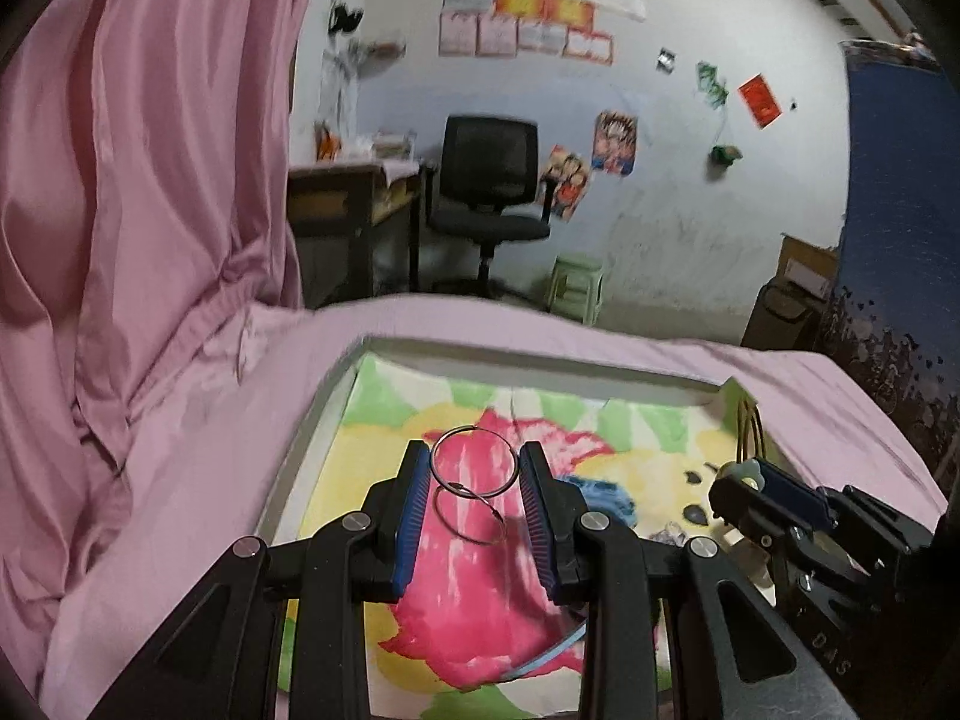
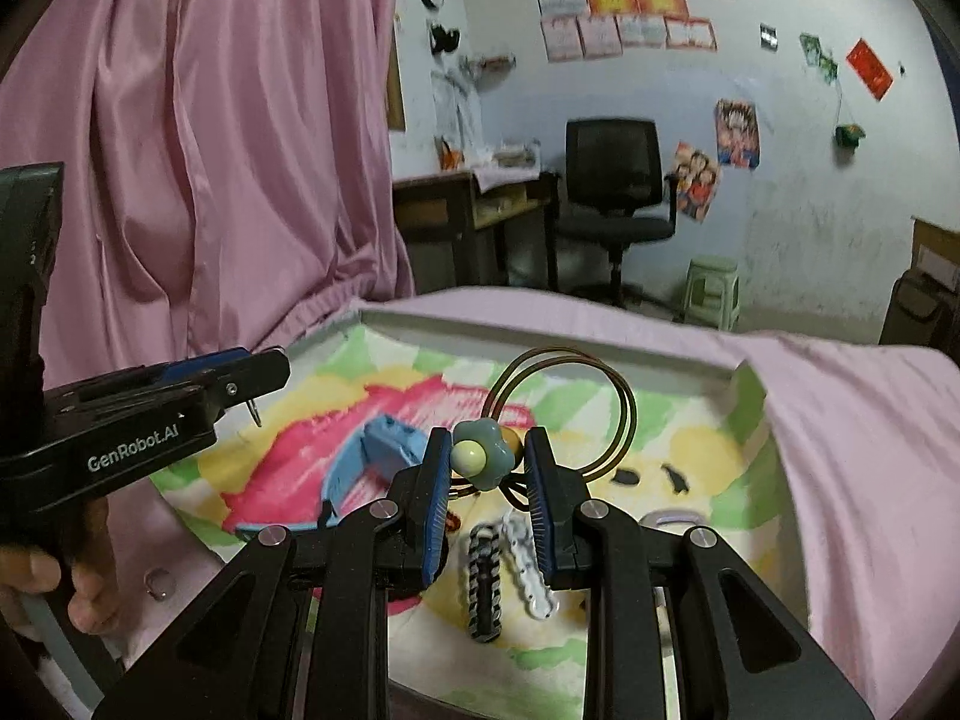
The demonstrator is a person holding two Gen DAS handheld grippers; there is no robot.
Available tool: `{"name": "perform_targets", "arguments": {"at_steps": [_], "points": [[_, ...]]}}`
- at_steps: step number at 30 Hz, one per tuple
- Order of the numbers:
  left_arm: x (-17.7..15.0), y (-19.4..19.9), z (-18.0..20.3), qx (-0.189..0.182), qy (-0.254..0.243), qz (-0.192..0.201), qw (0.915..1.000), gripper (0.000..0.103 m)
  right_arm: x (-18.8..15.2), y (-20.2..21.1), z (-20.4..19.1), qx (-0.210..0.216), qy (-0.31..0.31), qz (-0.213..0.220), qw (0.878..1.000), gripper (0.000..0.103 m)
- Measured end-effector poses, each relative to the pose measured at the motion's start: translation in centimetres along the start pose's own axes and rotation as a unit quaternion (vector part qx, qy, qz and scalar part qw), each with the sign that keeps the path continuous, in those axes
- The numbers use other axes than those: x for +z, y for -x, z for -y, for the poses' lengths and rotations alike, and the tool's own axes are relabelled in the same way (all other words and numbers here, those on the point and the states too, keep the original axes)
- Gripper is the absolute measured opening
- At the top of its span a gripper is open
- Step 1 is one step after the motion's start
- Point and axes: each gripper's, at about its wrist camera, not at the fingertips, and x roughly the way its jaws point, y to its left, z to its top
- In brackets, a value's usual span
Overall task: Organize jewelry
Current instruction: 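Carry the necklace and silver ring over the tray, then open both tools to release the necklace and ring into the tray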
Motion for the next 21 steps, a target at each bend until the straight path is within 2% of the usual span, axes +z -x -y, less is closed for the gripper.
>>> {"name": "perform_targets", "arguments": {"at_steps": [7,21], "points": [[-0.6,-1.9,-0.2,0.029,0.006,-0.052,0.9982,0.029,-1.2,-2.2,0.8,0.013,-0.022,-0.063,0.998,0.022],[-1.5,-3.8,0.4,0.021,-0.016,-0.115,0.9930,0.029,-1.9,-3.6,1.1,0.019,-0.034,-0.098,0.994,0.022]]}}
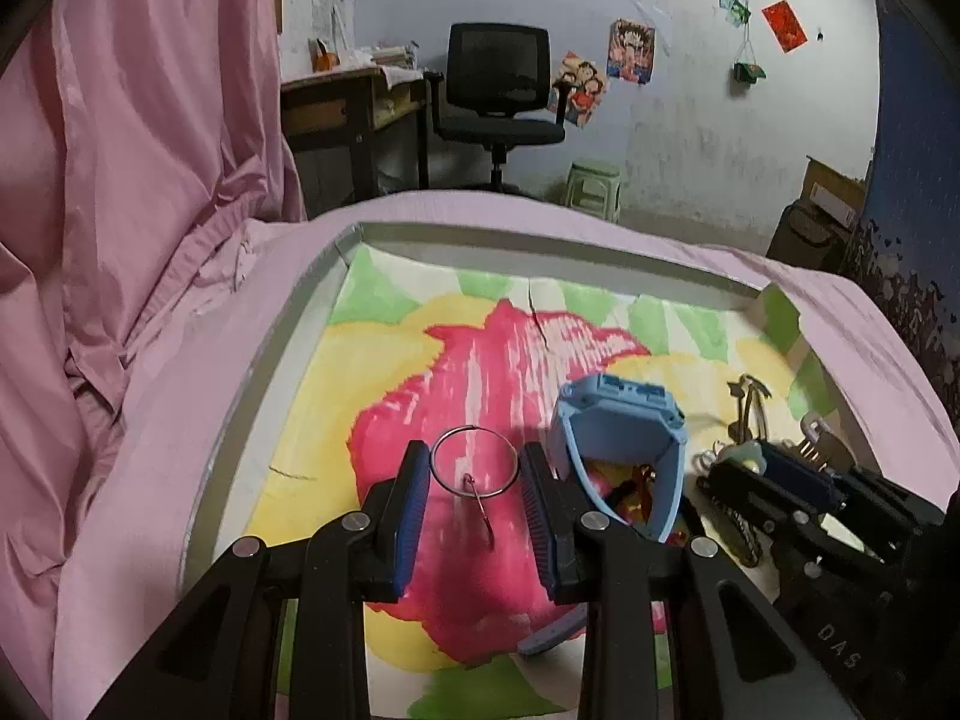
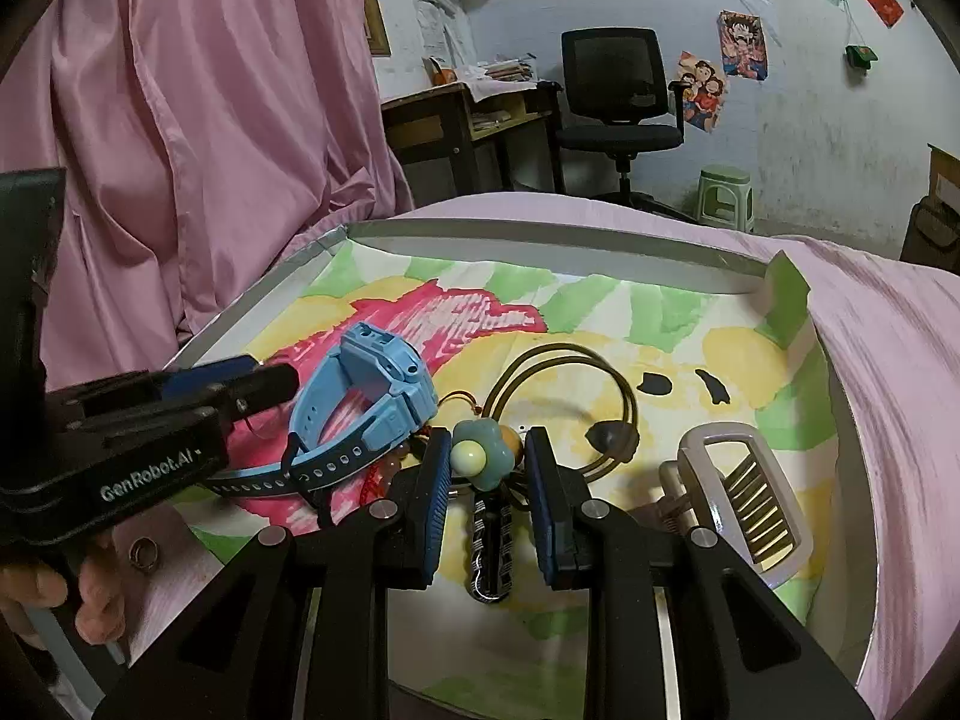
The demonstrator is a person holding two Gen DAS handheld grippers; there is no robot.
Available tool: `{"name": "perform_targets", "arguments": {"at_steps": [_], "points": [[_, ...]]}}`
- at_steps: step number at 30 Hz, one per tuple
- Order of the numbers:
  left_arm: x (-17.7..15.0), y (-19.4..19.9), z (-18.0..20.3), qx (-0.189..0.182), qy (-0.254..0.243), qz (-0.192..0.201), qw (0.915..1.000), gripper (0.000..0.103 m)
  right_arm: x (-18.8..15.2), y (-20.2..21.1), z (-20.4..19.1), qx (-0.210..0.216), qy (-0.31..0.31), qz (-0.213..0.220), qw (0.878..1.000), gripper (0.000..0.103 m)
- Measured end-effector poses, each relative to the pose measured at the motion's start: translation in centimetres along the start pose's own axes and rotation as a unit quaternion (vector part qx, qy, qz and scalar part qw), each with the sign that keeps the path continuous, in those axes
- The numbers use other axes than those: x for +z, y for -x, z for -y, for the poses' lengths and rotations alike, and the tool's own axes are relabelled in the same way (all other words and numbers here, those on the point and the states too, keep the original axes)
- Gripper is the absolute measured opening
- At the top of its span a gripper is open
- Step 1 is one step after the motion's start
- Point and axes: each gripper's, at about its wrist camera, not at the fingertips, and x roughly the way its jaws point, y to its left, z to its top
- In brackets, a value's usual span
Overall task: Organize jewelry
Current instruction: 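Open both tools to release the necklace and ring into the tray, then move both tools back toward the remaining rings on the bedspread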
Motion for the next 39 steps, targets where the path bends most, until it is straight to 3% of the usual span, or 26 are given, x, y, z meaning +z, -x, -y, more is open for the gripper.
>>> {"name": "perform_targets", "arguments": {"at_steps": [6,12,14,18,20,24,28,30,35,39], "points": [[-0.2,-0.5,-0.2,-0.007,0.005,-0.016,0.9998,0.029,0.0,-0.3,0.0,0.002,0.000,-0.009,1.000,0.025],[-0.3,-0.3,-0.8,-0.014,0.020,-0.021,0.9995,0.031,0.1,0.3,-0.2,-0.004,0.005,0.002,1.000,0.041],[-0.4,0.2,-1.0,-0.019,0.027,-0.015,0.9994,0.037,0.1,0.7,-0.3,-0.010,0.009,0.008,1.000,0.044],[-0.5,2.3,-1.4,-0.030,0.034,0.024,0.9987,0.050,0.3,2.4,-0.8,-0.028,0.023,0.040,0.999,0.049],[-0.6,3.5,-1.5,-0.033,0.036,0.047,0.9977,0.057,0.6,3.7,-1.0,-0.037,0.029,0.066,0.997,0.056],[-0.7,5.6,-1.6,-0.032,0.037,0.085,0.9952,0.061,0.9,6.0,-1.2,-0.043,0.024,0.106,0.993,0.066],[-1.4,7.8,-1.8,-0.031,0.043,0.124,0.9908,0.079,0.9,8.4,-1.1,-0.041,0.008,0.141,0.989,0.079],[-1.8,8.9,-1.8,-0.031,0.042,0.141,0.9886,0.081,0.8,9.1,-1.0,-0.040,0.002,0.150,0.988,0.086],[-3.3,11.8,-2.2,-0.028,0.045,0.183,0.9817,0.101,-0.3,12.1,-0.7,-0.027,-0.020,0.188,0.982,0.100],[-4.4,13.8,-2.5,-0.034,0.059,0.204,0.9765,0.103,-1.5,14.1,-0.8,-0.024,-0.028,0.212,0.977,0.102]]}}
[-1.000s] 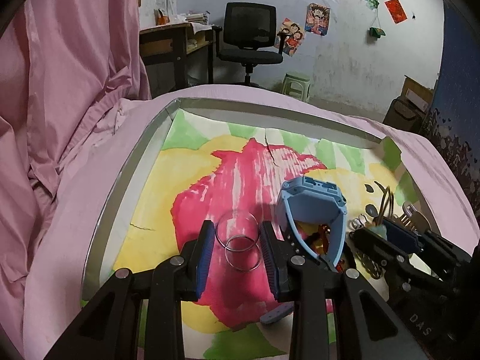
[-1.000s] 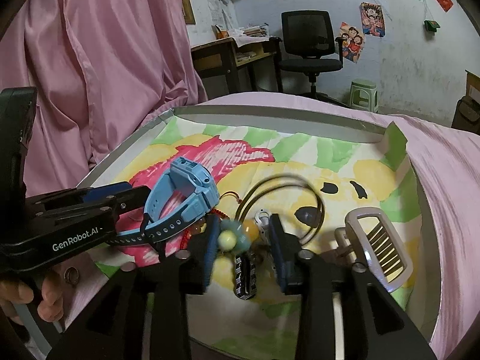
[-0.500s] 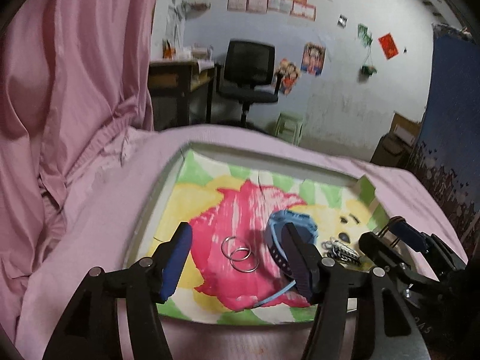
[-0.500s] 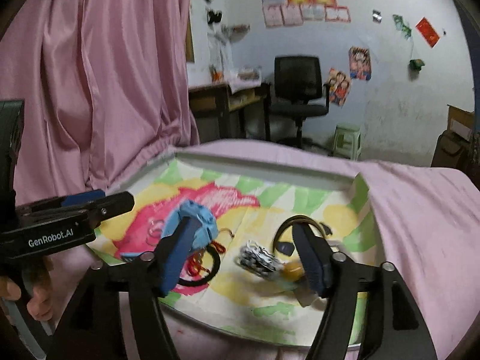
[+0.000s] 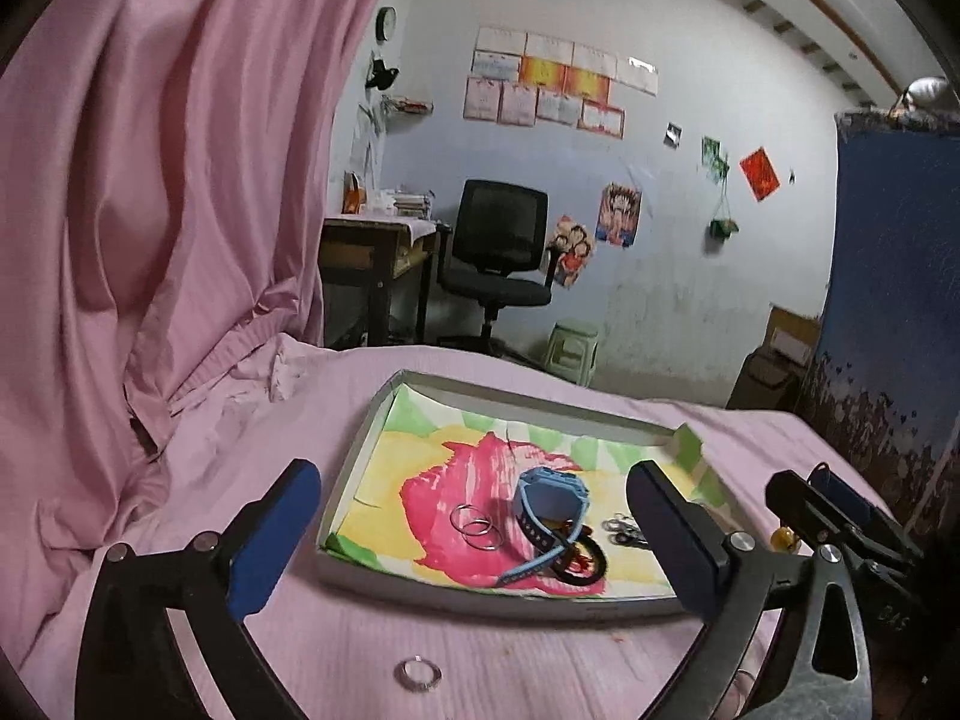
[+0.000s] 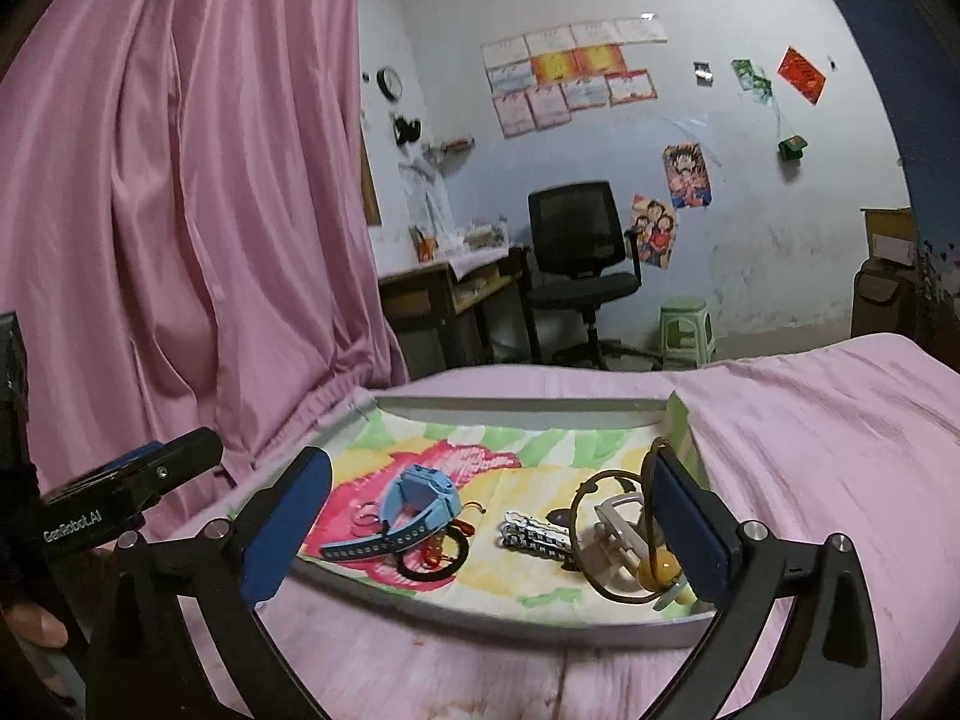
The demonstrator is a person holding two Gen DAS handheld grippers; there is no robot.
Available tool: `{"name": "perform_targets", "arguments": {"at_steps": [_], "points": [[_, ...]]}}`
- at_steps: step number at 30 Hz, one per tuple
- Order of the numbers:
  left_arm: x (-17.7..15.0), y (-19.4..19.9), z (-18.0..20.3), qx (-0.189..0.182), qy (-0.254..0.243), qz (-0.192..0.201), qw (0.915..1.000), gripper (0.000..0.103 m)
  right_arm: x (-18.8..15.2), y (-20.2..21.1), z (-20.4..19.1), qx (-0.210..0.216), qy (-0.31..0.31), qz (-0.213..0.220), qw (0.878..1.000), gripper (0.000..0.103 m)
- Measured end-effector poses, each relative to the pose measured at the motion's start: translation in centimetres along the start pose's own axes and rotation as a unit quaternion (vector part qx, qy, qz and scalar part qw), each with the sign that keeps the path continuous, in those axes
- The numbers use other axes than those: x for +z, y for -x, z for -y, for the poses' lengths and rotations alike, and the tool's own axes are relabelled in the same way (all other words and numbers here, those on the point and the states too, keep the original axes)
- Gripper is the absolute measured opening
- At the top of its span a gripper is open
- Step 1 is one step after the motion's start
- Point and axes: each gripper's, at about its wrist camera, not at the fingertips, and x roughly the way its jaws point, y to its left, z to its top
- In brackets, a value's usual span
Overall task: Organize jewelry
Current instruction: 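Move both tools back toward the remaining rings on the bedspread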
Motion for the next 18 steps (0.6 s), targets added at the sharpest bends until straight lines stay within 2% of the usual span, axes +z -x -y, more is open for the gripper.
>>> {"name": "perform_targets", "arguments": {"at_steps": [10,18], "points": [[-1.5,5.5,0.4,-0.010,-0.006,0.033,0.9994,0.103,-0.3,6.7,-0.3,-0.022,0.008,0.049,0.999,0.102],[-2.9,8.9,0.4,-0.015,-0.034,0.042,0.9984,0.103,-1.3,9.7,-0.6,-0.029,0.012,0.050,0.998,0.102]]}}
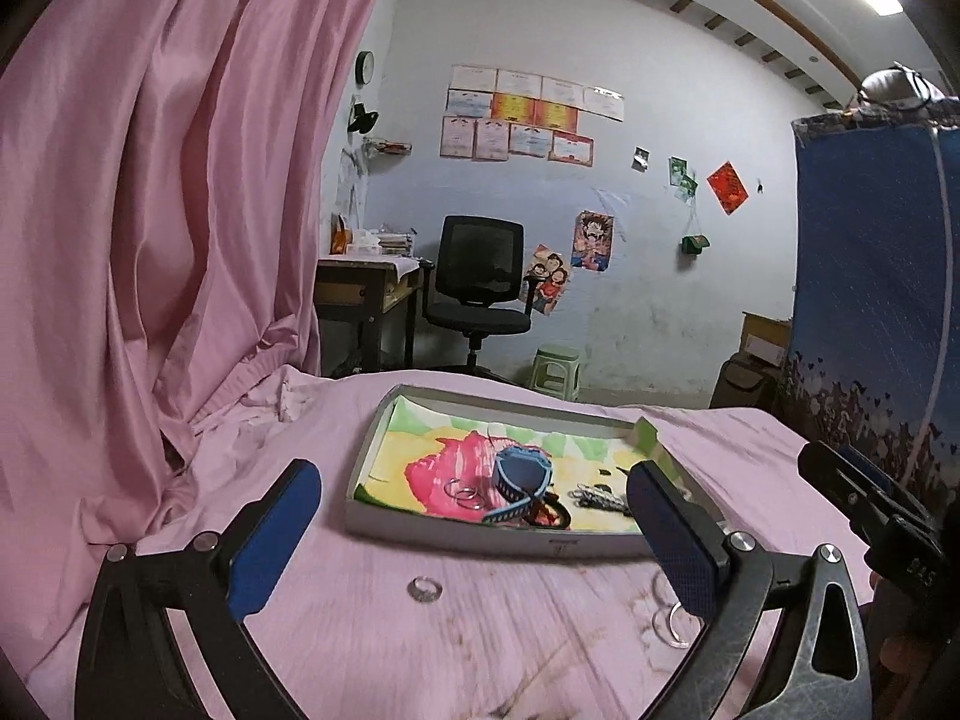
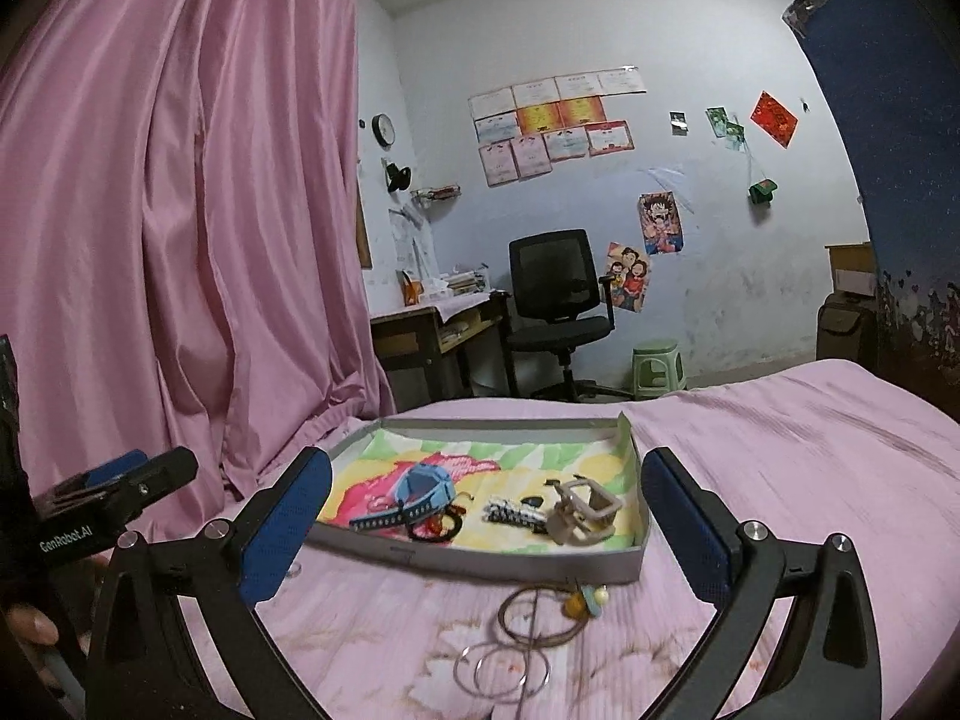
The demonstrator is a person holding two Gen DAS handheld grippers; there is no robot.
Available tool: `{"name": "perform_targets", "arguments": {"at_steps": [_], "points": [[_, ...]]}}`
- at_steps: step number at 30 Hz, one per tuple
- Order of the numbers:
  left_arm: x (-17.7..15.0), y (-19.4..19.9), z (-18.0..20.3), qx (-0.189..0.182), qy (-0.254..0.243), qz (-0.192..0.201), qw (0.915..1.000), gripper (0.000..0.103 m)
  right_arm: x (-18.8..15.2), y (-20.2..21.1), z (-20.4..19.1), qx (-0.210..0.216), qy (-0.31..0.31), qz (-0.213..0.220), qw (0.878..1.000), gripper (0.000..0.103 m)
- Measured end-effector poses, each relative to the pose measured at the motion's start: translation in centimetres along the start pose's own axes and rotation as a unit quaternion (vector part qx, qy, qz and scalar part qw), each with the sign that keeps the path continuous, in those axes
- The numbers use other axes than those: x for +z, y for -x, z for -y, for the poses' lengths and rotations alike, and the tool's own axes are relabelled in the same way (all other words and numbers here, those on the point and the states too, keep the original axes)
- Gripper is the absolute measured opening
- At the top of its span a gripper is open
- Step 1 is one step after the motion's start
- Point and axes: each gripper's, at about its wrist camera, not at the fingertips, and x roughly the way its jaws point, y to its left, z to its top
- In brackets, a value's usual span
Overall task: Organize jewelry
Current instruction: 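Move both tools back toward the remaining rings on the bedspread, then grasp the large silver hoop with the right tool while the left tool grasps the small ring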
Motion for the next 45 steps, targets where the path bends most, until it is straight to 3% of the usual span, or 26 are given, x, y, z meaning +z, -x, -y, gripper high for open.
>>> {"name": "perform_targets", "arguments": {"at_steps": [9,15,20,31,42,45], "points": [[-2.1,1.9,-1.2,0.000,-0.014,-0.017,0.9997,0.103,-1.8,1.7,-1.2,0.005,0.033,-0.036,0.999,0.102],[-3.2,1.4,-2.3,-0.001,-0.020,-0.052,0.9985,0.103,-3.2,1.7,-1.6,0.009,0.046,-0.074,0.996,0.102],[-4.0,0.3,-3.4,-0.002,-0.008,-0.087,0.9962,0.103,-4.0,1.1,-1.2,0.010,0.038,-0.104,0.994,0.102],[-4.9,-0.8,-3.6,0.000,-0.007,-0.117,0.9931,0.103,-5.5,-1.1,-0.2,0.002,0.013,-0.166,0.986,0.102],[-5.5,-5.1,-4.9,0.006,0.010,-0.201,0.9795,0.102,-7.9,-5.1,0.3,0.002,-0.004,-0.260,0.966,0.100],[-5.8,-6.5,-5.2,0.002,0.015,-0.225,0.9743,0.102,-8.6,-6.2,0.4,0.000,-0.010,-0.283,0.959,0.087]]}}
